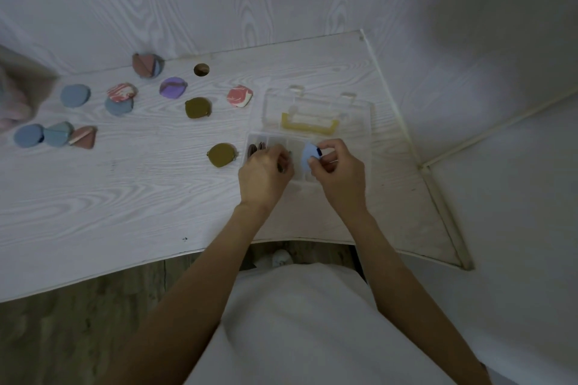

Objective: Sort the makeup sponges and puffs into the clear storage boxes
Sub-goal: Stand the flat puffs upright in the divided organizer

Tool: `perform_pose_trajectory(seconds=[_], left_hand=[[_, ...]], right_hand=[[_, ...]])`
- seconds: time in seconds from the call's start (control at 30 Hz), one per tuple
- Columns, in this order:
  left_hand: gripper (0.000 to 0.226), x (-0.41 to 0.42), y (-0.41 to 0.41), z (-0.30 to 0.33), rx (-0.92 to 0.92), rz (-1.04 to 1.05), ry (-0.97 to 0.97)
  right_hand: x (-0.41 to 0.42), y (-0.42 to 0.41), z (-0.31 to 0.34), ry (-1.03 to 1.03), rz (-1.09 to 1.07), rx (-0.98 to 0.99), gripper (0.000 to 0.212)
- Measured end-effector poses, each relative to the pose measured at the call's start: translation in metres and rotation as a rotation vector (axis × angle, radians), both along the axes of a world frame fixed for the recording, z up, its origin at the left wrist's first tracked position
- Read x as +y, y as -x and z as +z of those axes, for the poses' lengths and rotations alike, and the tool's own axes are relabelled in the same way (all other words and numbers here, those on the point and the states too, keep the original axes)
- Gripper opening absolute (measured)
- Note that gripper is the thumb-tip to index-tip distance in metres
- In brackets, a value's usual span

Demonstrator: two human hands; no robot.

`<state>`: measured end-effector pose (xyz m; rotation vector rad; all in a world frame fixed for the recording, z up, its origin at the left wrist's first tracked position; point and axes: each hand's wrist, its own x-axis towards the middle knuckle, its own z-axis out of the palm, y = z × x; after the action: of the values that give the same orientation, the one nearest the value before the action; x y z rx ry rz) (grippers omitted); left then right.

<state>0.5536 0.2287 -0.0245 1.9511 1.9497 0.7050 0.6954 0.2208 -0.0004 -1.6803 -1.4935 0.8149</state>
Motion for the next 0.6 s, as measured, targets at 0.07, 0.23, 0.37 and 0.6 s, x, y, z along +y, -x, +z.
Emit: perform_pose_trajectory(seconds=[0.07, 0.23, 0.37, 0.6], left_hand=[[0.013, 0.005, 0.002, -0.002, -0.021, 0.008, 0.023], [0.025, 0.01, 0.01, -0.004, -0.091, -0.1, 0.047], [0.023, 0.01, 0.02, 0.0, -0.142, -0.143, 0.042], [0.026, 0.006, 0.052, -0.006, -0.021, -0.188, -0.039]], right_hand=[[-0.002, 0.003, -0.001, 0.0, -0.016, -0.016, 0.017], [-0.002, 0.012, -0.003, -0.04, -0.01, -0.099, 0.017], [0.005, 0.022, -0.008, -0.1, 0.04, -0.289, 0.015], [0.016, 0.041, -0.024, -0.127, 0.089, -0.748, 0.021]])
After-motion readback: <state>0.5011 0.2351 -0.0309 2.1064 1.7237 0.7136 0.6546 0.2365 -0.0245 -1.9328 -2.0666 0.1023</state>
